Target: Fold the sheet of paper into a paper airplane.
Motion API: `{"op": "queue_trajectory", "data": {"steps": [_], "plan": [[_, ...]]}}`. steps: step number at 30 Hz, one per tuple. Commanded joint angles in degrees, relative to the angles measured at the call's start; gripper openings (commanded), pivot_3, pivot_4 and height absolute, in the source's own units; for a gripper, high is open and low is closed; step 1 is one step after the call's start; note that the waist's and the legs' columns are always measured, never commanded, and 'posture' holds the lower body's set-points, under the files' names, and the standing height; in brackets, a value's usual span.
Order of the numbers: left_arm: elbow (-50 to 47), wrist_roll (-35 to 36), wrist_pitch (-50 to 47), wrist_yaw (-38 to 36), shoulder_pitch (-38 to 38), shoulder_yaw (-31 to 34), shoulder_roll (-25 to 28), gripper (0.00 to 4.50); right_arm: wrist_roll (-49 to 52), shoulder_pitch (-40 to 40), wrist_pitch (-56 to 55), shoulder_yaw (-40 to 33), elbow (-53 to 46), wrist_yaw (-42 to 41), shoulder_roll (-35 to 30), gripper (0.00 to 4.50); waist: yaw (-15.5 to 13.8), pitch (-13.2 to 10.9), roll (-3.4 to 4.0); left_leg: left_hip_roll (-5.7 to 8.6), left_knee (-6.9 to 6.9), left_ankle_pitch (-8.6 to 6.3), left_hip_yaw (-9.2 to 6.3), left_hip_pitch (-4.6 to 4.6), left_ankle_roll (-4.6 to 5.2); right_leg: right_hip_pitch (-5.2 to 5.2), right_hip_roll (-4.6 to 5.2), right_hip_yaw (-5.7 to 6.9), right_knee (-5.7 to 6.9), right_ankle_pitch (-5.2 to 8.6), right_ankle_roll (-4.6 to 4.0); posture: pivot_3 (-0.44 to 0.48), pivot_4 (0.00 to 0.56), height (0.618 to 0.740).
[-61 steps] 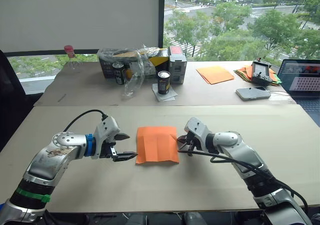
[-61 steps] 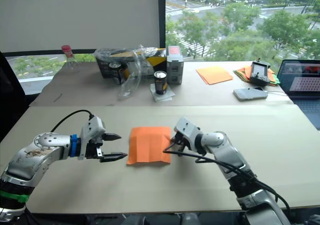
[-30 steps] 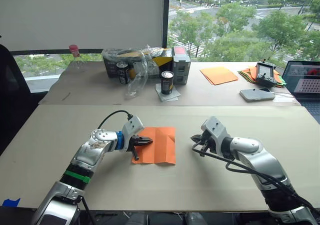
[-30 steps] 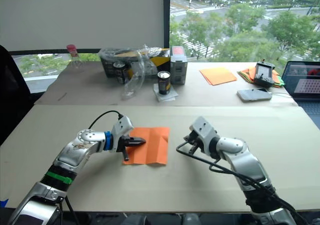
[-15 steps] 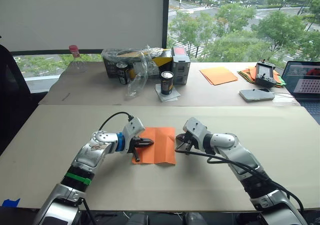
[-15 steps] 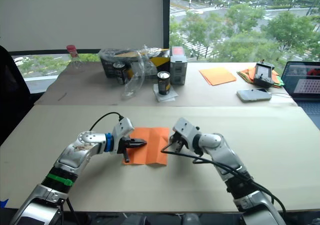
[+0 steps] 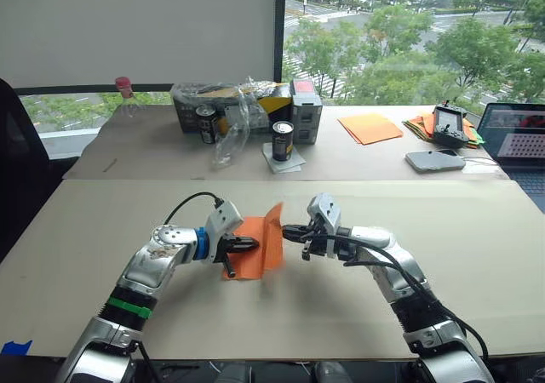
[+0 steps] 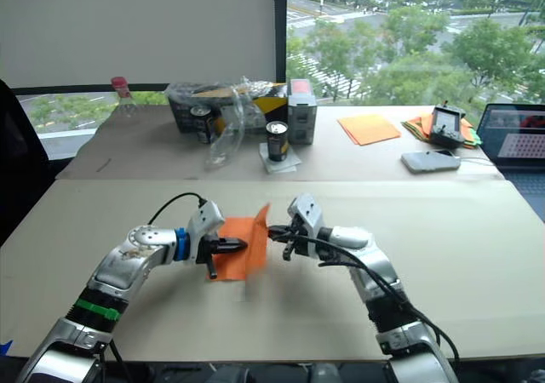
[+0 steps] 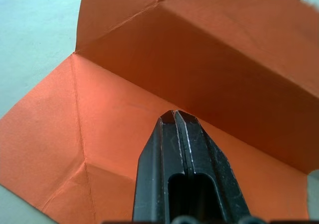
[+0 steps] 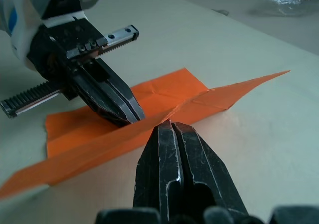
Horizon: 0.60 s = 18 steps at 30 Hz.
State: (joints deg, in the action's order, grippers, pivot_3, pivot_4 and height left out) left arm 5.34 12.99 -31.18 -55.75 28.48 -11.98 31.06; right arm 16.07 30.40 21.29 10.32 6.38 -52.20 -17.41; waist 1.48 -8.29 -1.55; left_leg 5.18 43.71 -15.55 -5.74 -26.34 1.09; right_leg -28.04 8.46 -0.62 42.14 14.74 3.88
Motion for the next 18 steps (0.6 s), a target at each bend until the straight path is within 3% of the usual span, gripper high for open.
{"op": "queue_trajectory", "data": {"steps": [1,6,13,18], "plan": [[-0.1,0.0,-1.5,0.6,-1.6,1.5,1.3,0.03,2.4,0.9,0.8,-0.4,-3.1,0.5,2.3,0.0,0.4,0.0,0.02,-0.01,-0.02,0.0,-0.02,0.01,-0.01,0.0,-0.01,0.01,0.0,0.0,0.0,0.0,0.15,0.67],[-0.8,0.9,-2.2,1.3,-2.2,3.5,1.9,0.03,-1.1,1.9,-1.3,2.9,0.7,1.4,4.9,0.0,1.0,0.0,0.03,-0.02,-0.08,0.02,-0.04,0.01,-0.04,-0.04,-0.02,0.01,0.02,0.0,0.0,0.0,0.15,0.67],[-2.7,5.3,-3.4,1.0,-7.0,12.2,6.9,0.03,-6.9,5.5,-5.8,6.9,10.9,2.5,8.6,0.0,1.7,0.0,0.04,-0.03,-0.24,0.08,-0.05,0.01,-0.15,-0.17,-0.02,0.0,0.06,0.0,0.0,0.0,0.15,0.67],[-2.6,6.4,-3.3,2.6,-7.6,15.7,7.7,0.03,-10.3,6.2,-7.7,9.4,15.5,2.0,9.4,0.0,1.1,0.0,0.04,0.0,-0.22,0.09,-0.08,0.01,-0.16,-0.14,-0.01,0.01,0.01,0.0,0.0,0.0,0.15,0.67]]}}
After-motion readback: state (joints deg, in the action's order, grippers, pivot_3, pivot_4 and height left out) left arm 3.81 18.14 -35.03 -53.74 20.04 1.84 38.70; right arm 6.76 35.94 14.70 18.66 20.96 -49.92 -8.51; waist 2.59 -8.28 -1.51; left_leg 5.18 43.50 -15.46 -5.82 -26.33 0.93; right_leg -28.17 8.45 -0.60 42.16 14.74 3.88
